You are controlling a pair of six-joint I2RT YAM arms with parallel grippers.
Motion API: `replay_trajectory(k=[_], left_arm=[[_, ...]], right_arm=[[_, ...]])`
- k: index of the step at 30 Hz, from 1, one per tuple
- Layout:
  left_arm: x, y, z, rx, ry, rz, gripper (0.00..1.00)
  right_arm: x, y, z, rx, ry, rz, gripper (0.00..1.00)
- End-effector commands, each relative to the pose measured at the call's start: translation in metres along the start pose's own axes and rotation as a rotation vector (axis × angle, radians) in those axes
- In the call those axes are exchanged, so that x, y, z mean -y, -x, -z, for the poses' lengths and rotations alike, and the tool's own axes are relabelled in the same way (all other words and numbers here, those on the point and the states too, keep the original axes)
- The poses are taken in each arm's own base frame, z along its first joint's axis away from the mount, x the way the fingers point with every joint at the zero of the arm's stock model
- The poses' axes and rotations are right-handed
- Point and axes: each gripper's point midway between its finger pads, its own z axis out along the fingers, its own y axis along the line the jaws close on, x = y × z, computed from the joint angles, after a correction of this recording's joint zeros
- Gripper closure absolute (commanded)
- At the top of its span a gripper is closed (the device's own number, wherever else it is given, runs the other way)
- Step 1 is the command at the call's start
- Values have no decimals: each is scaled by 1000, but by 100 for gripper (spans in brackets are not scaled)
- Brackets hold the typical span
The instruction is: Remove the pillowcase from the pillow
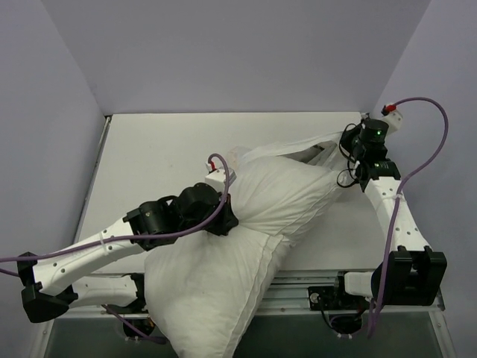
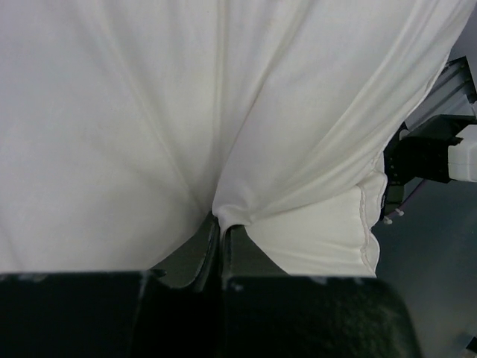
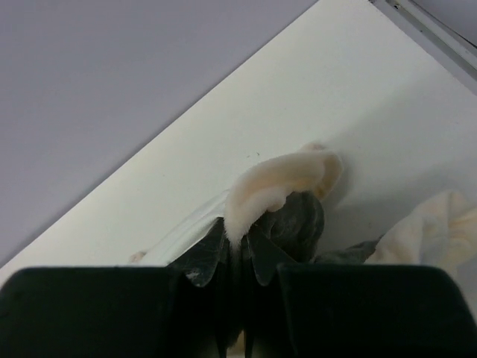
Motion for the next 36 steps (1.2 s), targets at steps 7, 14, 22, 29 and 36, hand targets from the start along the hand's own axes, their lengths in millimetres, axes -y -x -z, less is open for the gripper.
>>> replay_trajectory(k=[7,14,22,29,36], left_arm=[[-96,95,21,193,367,15,98],[-141,222,98,487,532,66,98],[-211,268,174,597,876,77,98],[-224,280,198,677,783,121,98],[-228,279,189,644,778,104,98]], right_arm=[[-25,81,19,213,-1,31,100],[-60,133,14,295,-1,110,100],[-82,195,28,473,-60,135,100],[-69,221,34,529,-208,146,100],[-61,216,31,521,-238,183,100]])
